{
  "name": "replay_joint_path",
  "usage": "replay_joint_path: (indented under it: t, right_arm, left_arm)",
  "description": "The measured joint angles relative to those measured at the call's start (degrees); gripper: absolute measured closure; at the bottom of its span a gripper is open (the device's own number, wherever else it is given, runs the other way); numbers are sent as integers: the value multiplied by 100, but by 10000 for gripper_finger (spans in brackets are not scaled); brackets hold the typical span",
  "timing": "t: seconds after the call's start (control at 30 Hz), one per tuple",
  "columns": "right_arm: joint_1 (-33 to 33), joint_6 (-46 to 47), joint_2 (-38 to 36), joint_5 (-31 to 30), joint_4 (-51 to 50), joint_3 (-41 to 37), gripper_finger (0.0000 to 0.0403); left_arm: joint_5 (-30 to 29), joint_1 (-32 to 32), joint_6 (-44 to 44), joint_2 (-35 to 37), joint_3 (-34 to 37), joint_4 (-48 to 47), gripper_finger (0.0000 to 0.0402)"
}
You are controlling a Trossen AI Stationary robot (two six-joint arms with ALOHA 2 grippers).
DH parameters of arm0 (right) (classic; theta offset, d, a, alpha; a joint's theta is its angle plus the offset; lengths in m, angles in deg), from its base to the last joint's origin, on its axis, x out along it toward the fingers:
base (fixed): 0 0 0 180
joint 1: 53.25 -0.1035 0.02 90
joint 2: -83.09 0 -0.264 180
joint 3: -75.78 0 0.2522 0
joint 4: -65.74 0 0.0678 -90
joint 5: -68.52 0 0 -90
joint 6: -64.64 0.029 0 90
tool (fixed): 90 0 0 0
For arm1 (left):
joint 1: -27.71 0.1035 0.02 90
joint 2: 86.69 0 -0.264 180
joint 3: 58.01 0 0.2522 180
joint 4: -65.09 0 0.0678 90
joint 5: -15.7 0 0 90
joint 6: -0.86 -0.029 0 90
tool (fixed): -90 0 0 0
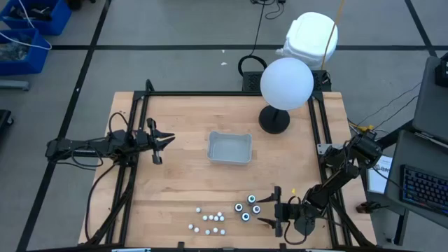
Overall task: Pick & Place food coloring
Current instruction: Put the large purple food coloring bottle into the gray bin
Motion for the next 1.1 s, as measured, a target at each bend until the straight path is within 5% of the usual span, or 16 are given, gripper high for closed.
replay_joint_path:
  t: [0.6,1.1]
  right_arm:
    - [162,-16,19,3,71,0,128]
    - [162,48,19,11,37,2,231]
  left_arm:
    - [-4,0,-5,0,0,-11,339]
    - [-4,0,-5,0,0,-11,339]
